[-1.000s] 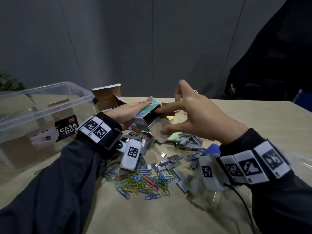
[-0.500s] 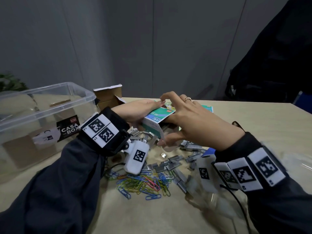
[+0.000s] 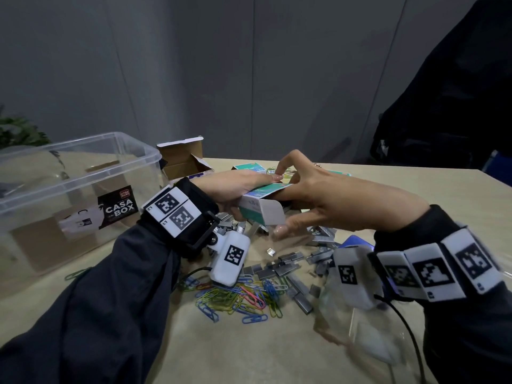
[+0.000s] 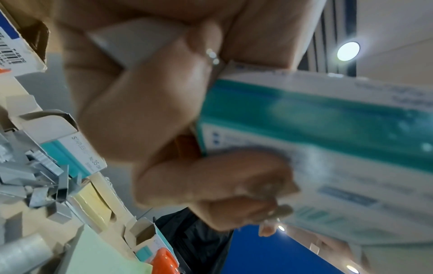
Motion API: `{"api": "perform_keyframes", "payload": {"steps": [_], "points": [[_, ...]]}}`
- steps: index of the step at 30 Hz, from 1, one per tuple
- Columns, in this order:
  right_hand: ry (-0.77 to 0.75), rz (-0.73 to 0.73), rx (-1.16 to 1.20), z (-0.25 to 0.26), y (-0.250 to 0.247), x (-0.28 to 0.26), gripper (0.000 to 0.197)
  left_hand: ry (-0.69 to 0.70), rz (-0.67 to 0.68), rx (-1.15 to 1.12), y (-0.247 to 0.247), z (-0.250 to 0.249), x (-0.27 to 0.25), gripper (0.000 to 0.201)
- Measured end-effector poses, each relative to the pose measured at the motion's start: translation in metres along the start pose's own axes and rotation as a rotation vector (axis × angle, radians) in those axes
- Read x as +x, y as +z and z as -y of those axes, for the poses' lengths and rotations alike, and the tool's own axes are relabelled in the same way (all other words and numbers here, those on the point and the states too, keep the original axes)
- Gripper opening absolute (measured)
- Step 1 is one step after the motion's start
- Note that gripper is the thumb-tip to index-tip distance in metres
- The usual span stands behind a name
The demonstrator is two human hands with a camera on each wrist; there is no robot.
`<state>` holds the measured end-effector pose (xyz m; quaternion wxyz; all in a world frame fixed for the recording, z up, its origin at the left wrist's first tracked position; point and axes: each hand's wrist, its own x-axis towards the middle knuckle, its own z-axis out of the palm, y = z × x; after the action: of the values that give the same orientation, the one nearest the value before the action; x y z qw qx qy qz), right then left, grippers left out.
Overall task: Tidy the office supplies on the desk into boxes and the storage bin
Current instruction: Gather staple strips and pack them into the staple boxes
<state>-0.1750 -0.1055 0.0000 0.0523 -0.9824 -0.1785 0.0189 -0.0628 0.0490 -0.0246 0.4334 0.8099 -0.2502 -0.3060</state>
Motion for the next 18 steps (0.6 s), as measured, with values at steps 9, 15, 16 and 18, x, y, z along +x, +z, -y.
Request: {"api": "perform_keyframes", "payload": {"steps": [9, 15, 16, 18], "points": [[0.057, 0.111, -0.02, 0.007, -0.004, -0.008, 0.035, 0.041, -0.038, 0.108, 0.005, -0.002, -0.005, 0.032], [0.084, 0.016, -0.234, 0.01, 0.008, 0.0, 0.044, 0.069, -0.074, 0.141, -0.002, 0.003, 0.0, 0.033], [0.072, -0.004, -0.229, 0.009, 0.009, 0.001, 0.048, 0.071, -0.063, 0.137, -0.002, 0.004, 0.002, 0.035], [0.013, -0.092, -0.18, 0.006, 0.009, 0.003, 0.052, 0.084, -0.032, 0.101, -0.004, 0.008, 0.005, 0.039]]}}
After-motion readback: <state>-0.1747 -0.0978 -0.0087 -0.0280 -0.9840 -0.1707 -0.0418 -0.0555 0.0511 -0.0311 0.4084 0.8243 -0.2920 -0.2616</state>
